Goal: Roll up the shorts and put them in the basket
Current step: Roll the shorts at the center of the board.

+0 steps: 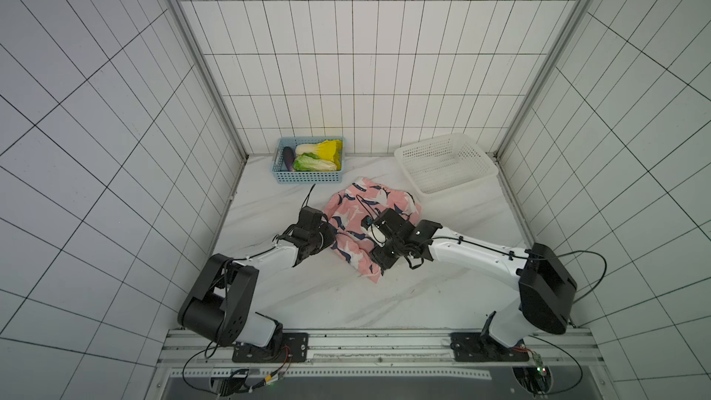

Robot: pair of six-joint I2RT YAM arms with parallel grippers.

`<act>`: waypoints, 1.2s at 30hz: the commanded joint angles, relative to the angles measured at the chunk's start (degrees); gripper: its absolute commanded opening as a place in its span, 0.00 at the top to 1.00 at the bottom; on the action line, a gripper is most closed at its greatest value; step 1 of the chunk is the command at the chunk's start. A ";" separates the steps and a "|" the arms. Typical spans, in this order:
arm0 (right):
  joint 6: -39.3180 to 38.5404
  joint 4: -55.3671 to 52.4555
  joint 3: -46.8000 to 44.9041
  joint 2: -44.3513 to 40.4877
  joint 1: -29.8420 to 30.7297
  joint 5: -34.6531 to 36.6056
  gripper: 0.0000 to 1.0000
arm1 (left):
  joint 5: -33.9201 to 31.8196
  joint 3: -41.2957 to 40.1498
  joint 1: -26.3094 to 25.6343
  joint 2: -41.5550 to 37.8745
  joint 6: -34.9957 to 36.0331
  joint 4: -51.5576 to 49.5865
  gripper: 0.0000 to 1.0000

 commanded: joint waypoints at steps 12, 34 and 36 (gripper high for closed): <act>-10.52 16.81 0.94 9.84 11.80 12.42 0.37 | 2.09 5.39 0.10 3.23 -2.31 -6.52 1.00; -10.35 18.45 0.98 18.73 8.58 14.97 1.00 | 5.82 4.52 2.36 1.06 -3.48 -6.41 1.00; -9.09 16.75 1.59 18.01 7.58 10.35 1.00 | 6.01 4.25 3.35 0.25 -3.53 -6.74 0.79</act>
